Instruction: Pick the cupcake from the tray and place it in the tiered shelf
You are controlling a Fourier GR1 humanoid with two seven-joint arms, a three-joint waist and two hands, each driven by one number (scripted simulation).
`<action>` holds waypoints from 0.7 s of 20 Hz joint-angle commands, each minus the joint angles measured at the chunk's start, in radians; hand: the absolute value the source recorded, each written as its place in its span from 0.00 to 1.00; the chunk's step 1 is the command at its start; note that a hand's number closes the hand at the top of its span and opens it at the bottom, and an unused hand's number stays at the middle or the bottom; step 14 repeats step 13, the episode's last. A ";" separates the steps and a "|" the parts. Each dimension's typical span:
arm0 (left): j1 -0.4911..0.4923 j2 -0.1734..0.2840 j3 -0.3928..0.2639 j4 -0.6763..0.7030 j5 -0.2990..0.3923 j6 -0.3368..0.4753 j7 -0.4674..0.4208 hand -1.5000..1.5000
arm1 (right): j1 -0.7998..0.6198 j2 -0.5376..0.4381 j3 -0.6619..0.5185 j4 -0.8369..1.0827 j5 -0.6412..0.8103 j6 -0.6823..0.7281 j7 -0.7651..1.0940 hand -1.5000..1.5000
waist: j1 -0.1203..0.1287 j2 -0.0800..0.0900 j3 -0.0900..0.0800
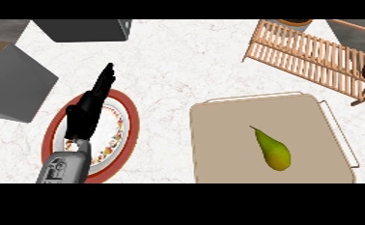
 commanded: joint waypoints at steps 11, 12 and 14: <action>0.048 -0.004 0.014 -0.027 -0.005 0.031 0.003 0.50 | 0.329 -0.019 -0.409 -0.565 -0.416 0.638 0.109 0.00 | -0.050 -0.014 0.003; 0.035 -0.006 0.020 0.004 -0.005 0.032 -0.001 0.50 | 0.366 -0.012 -0.460 -0.597 -0.461 0.659 0.087 0.00 | -0.068 -0.015 0.003; 0.035 0.009 0.014 -0.019 0.004 0.006 0.008 0.50 | 0.373 0.016 -0.446 -0.662 -0.485 0.706 0.126 0.00 | -0.046 -0.012 0.001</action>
